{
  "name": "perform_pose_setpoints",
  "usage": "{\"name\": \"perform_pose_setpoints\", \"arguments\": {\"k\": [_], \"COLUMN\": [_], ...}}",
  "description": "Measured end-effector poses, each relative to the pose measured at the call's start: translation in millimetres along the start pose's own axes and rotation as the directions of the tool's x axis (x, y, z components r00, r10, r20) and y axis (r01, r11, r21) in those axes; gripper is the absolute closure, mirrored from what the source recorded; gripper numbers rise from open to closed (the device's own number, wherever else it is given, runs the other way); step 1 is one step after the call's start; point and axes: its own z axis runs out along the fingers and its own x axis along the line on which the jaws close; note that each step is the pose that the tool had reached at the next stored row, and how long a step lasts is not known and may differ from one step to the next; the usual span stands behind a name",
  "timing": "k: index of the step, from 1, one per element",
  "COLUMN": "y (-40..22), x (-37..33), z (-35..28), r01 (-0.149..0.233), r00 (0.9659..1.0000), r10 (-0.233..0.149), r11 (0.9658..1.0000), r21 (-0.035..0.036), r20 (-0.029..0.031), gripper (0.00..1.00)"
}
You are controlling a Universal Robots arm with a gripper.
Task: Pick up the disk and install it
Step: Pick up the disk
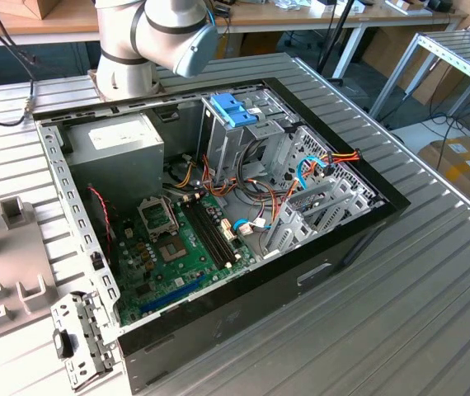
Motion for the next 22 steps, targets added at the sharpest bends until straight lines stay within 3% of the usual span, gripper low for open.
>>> {"name": "perform_pose_setpoints", "arguments": {"k": [5,12,22], "y": [5.6,20.6,21.2], "x": [-7.3,-14.1,-14.1], "z": [7.1,17.2,17.8], "r01": [0.0,0.0,0.001], "r00": [1.0,1.0,1.0], "r10": [0.0,0.0,-0.001], "r11": [1.0,1.0,1.0], "r21": [0.0001,0.0002,0.0003], "r20": [-0.0017,-0.0026,-0.0027], "gripper": [0.89,0.89,0.89]}}
